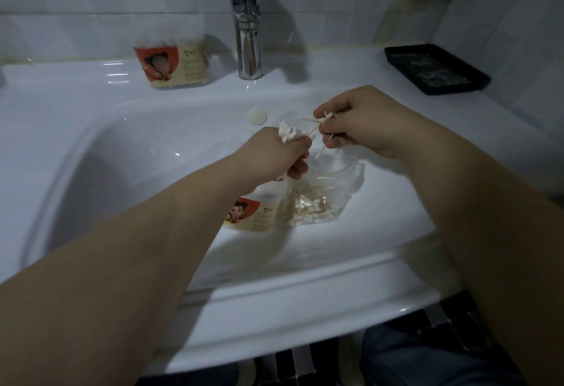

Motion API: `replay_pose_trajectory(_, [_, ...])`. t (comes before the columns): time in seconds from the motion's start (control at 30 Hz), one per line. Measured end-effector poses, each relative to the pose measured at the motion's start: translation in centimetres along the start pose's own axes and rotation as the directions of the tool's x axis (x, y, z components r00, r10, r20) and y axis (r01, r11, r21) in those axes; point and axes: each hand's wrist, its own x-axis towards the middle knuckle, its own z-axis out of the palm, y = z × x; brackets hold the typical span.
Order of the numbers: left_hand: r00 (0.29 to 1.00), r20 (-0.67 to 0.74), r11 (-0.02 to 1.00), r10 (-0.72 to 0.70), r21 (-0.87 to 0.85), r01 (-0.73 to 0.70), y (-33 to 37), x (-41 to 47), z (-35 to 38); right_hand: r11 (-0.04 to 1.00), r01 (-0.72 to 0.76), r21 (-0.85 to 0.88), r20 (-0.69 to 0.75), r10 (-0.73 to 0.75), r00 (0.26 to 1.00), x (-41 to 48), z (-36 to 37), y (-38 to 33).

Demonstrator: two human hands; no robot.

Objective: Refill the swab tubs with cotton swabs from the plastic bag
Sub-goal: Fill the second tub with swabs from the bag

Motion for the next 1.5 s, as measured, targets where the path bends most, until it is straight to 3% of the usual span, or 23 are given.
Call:
replay_pose_trajectory(0.17, [1.000,-0.004,0.999,0.015,-0.034,-0.015,-0.12,0.21,-0.07,0.999,0.034,0.030,-0.044,-0.032,0.999,0.47,0.11,0.27])
replay_pose_trajectory(0.37, [1.000,0.005,0.997,-0.020,-0.069,0.020,-0.27,0.31,0.17,0.966,0.108,-0.237,0.099,-0.086,0.991,0.24,0.64,0.62])
replay_pose_trajectory(0.7, [0.999,0.016,0.997,-0.050,-0.064,0.051,-0.23,0.48,-0.04,0.917,0.132,-0.376,0.109,-0.098,0.989,0.43,0.19,0.71])
replay_pose_trajectory(1.07, [0.992,-0.016,0.987,-0.122,-0.108,0.120,-0.16,0.63,-0.28,0.975,0.069,-0.213,-0.037,-0.079,0.996,0.10,-0.03,0.21])
replay_pose_trajectory(1.33, [0.990,-0.046,0.984,-0.130,-0.126,0.124,-0.37,0.75,-0.42,0.967,0.036,-0.253,-0.086,-0.059,0.995,0.88,-0.29,0.79])
replay_pose_trajectory(1.5, [0.991,-0.051,0.985,-0.124,-0.126,0.117,-0.41,0.85,-0.27,0.981,0.057,-0.187,-0.098,-0.077,0.992,0.65,-0.10,0.59])
